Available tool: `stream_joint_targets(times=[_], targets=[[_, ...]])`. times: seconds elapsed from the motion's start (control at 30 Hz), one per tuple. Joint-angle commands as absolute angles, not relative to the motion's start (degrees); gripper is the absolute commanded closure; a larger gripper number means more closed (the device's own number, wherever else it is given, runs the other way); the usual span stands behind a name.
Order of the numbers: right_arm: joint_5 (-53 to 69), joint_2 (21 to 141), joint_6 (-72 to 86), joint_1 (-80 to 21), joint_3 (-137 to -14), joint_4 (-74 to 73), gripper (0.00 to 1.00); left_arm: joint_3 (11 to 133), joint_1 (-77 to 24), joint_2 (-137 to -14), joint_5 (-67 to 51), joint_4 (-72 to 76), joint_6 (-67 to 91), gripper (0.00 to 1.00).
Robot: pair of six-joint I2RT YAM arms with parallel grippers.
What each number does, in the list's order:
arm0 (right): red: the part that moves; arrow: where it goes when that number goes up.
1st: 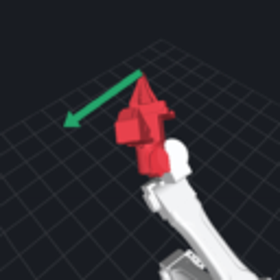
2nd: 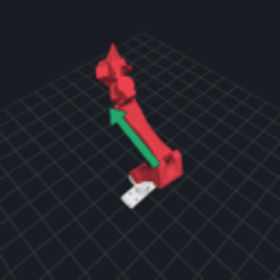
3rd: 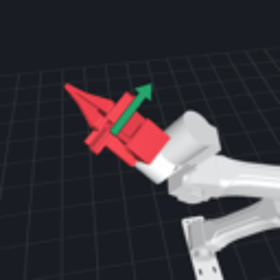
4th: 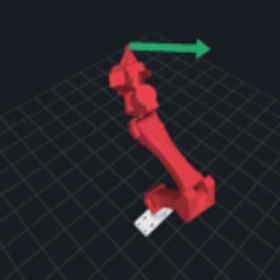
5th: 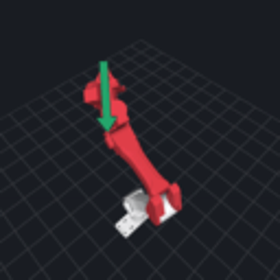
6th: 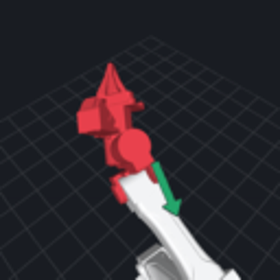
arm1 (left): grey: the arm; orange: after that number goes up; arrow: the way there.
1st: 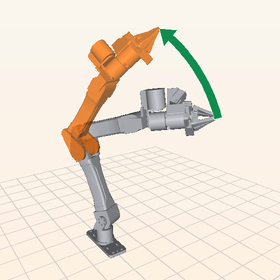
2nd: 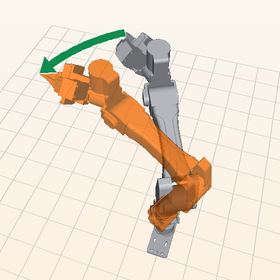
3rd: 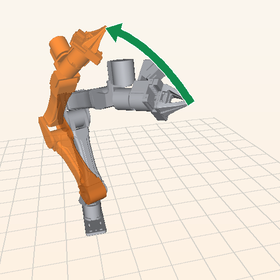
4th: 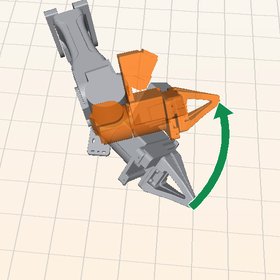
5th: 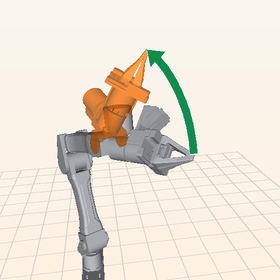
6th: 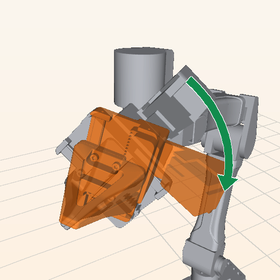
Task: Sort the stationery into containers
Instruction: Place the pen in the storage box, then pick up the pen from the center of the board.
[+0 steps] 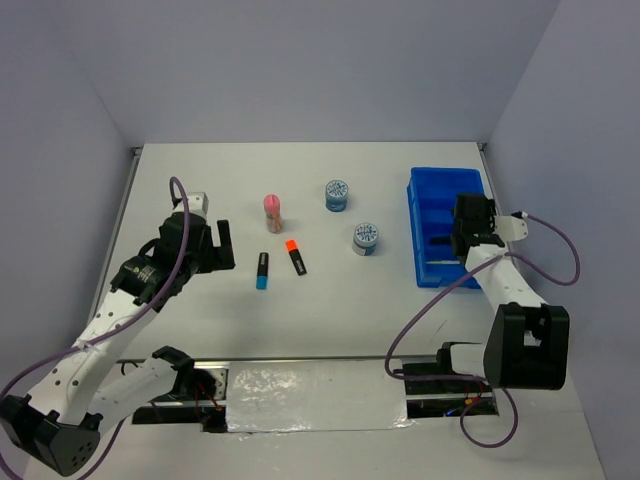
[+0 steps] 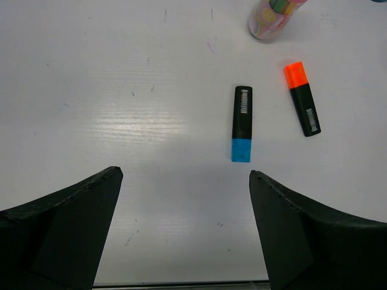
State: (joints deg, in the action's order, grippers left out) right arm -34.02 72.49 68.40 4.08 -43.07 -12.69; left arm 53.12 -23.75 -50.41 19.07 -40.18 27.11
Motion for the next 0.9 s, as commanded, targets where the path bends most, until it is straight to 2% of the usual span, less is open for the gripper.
stream_joint_targets(times=[0.0, 0.1, 0.13, 0.2, 0.23, 0.3, 0.47, 0.67, 0.87], targets=[[-31.30, 69.88, 62.17, 4.48, -45.60, -9.16, 0.16, 53.17, -23.47, -49.92, 18.54, -38.41, 26.37, 0.01], [-19.18, 68.82, 46.26, 1.95, -50.86, -5.54, 0.12, 53.26, -23.47, -49.83, 19.77, -38.76, 26.89, 0.01], [-16.55, 68.73, 39.97, -3.29, -52.54, -5.54, 0.07, 53.61, -23.47, -49.92, 20.65, -39.37, 27.59, 0.01], [-15.30, 68.99, 32.30, -9.90, -57.97, -6.15, 0.04, 54.05, -23.38, -50.18, 24.86, -40.60, 28.73, 0.01], [-12.94, 70.04, 25.38, -16.72, -59.75, -6.59, 0.00, 54.57, -23.38, -50.19, 26.53, -41.30, 30.22, 0.01], [-10.47, 73.80, 21.11, -26.04, -65.27, -11.91, 0.00, 55.02, -23.03, -49.75, 31.08, -43.50, 32.50, 0.01], [-18.00, 84.53, 18.19, -43.28, -72.50, -22.58, 0.00, 54.67, -21.89, -46.76, 33.84, -44.30, 33.84, 0.01], [-18.89, 101.67, 18.37, -52.02, -81.55, -27.85, 0.01, 54.67, -21.80, -47.28, 31.64, -43.42, 32.70, 0.01], [-17.93, 114.07, 16.96, -53.26, -88.06, -28.04, 0.04, 54.23, -21.80, -47.46, 29.27, -42.45, 31.29, 0.01]])
